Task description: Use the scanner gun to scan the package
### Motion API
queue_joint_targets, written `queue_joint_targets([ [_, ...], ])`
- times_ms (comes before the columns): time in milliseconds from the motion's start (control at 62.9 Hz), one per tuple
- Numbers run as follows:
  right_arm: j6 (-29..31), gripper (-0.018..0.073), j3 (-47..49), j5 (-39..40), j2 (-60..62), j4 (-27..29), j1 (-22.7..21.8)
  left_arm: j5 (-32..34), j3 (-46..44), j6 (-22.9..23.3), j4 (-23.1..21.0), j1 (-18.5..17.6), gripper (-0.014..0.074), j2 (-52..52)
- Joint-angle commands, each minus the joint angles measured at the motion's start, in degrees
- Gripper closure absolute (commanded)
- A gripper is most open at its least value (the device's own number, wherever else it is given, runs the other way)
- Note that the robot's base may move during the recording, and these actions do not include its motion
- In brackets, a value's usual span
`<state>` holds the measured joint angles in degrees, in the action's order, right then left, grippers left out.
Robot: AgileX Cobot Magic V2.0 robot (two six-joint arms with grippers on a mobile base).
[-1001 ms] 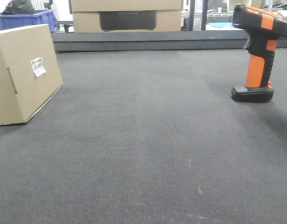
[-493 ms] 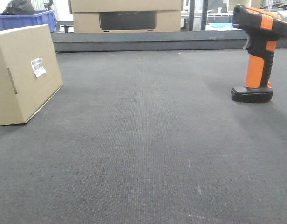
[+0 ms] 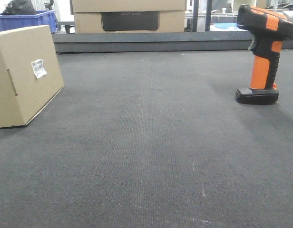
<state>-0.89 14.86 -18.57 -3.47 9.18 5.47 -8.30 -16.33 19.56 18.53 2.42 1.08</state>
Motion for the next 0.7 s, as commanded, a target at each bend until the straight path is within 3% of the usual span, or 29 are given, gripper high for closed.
queue_joint_targets([
  [0, 0.4, 0.0727, 0.6, 1.4, 0.3, -0.6, -0.2, 0.7, 0.2, -0.1, 0.5, 0.2, 0.0707, -1.1],
  [159, 0.4, 0.0727, 0.6, 1.3, 0.3, -0.4, -0.2, 0.1, 0.2, -0.1, 0.5, 0.2, 0.0707, -1.1],
  [286, 0.4, 0.0727, 0.6, 1.1, 0.3, 3.2, -0.2, 0.1, 0.2, -0.1, 0.5, 0.2, 0.0707, -1.1],
  [683, 0.4, 0.0727, 0.5, 0.8, 0.3, 3.2, -0.2, 0.1, 0.2, -0.1, 0.5, 0.2, 0.0707, -1.1],
])
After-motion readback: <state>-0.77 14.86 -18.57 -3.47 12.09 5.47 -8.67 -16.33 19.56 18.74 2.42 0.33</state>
